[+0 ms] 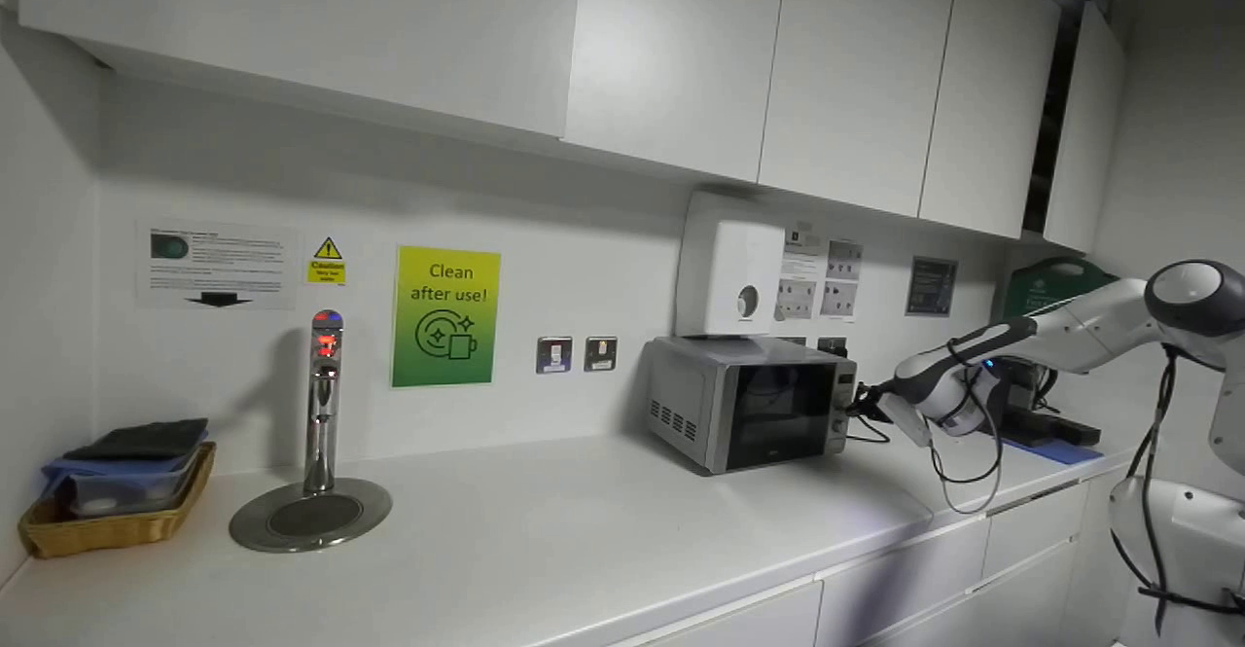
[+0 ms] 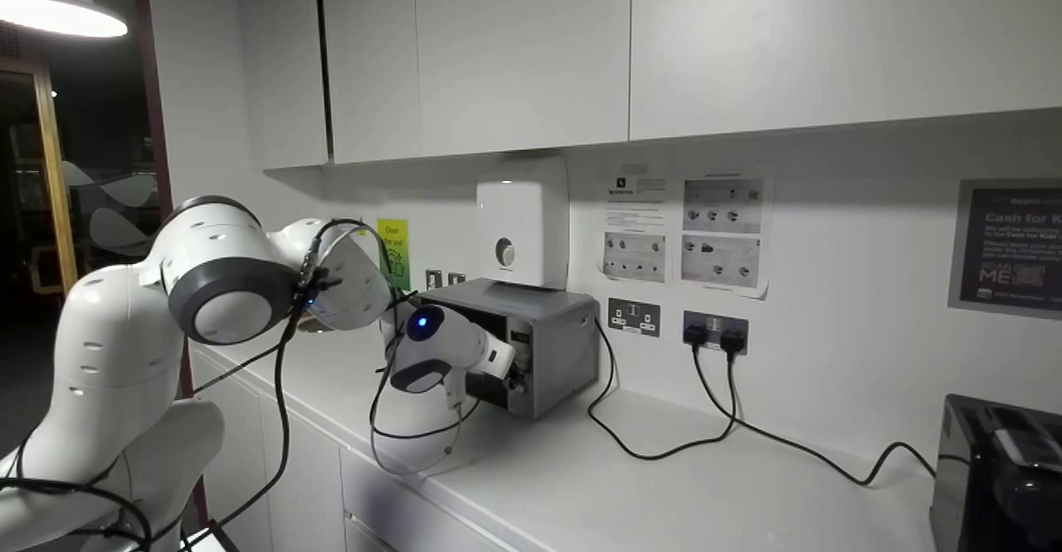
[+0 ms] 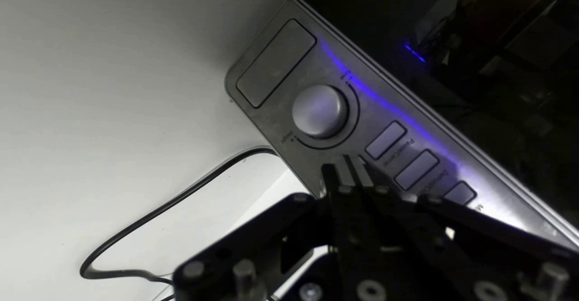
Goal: Press a button on the right side of the microwave
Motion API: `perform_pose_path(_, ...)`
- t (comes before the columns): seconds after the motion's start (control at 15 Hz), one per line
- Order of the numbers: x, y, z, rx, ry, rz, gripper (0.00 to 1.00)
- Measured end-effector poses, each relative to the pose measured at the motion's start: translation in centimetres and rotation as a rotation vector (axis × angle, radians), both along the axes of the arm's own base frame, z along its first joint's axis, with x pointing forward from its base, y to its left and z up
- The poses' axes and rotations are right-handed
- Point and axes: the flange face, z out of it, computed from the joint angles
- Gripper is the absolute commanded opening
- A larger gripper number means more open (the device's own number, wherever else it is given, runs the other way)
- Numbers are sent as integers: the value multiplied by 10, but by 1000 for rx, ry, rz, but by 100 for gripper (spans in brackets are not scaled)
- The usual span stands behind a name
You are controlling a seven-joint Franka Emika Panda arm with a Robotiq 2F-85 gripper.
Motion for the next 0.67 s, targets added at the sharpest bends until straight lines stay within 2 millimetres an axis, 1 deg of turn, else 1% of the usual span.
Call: perform_pose_path(0.67,2,-2,-5,-3,8,-3,0)
